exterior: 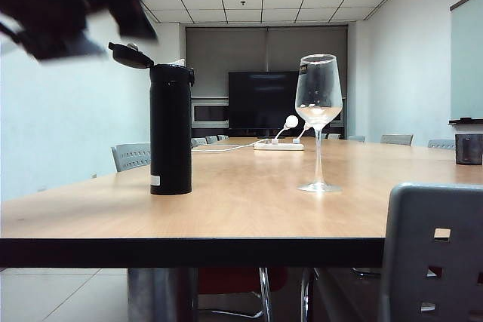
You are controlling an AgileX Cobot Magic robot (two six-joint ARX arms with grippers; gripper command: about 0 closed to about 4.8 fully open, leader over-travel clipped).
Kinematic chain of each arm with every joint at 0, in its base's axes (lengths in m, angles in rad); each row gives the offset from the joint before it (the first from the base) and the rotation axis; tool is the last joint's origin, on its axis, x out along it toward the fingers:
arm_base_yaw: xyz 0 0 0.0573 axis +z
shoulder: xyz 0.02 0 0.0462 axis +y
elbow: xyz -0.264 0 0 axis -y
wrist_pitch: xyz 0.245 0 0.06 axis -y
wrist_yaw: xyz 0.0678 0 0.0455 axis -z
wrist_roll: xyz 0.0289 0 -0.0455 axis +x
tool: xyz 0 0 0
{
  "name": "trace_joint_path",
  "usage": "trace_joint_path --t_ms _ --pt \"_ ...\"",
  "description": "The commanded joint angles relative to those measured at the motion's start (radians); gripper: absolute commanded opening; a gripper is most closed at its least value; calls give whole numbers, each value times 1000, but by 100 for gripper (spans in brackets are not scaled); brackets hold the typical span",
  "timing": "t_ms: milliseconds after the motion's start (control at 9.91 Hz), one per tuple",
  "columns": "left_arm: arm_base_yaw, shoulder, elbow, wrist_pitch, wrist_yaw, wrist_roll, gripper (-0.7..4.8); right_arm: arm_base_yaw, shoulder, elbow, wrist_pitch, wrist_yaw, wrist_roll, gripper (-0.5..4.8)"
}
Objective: Pick up the black thermos cup, pour some water from it into the stemmed glass, and then put the thermos cup back on the table.
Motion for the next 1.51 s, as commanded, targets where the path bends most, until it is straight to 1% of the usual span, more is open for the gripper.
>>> trace_joint_path --t_ms 101,202,303,606,808,1211,1413,1514 --pt "-24 243 53 217 -48 7 479 35 112 4 129 -12 4 414" --pt "-27 399 128 298 -92 11 479 62 215 4 240 -12 4 414" --pt "-27 449 174 298 -93 11 479 62 249 4 265 -18 4 414" --pt "-27 563 292 291 -98 11 479 61 277 4 271 -26 -1 414" --pt "-27 615 315 295 -141 10 479 61 277 4 271 -27 -4 414" --pt "-27 667 355 318 -142 10 479 61 277 3 270 -27 -23 414" --pt "-27 678 403 317 -196 10 479 61 277 0 263 -27 -23 414" --pt "-27 678 413 314 -201 9 479 61 277 -2 262 -27 -23 413"
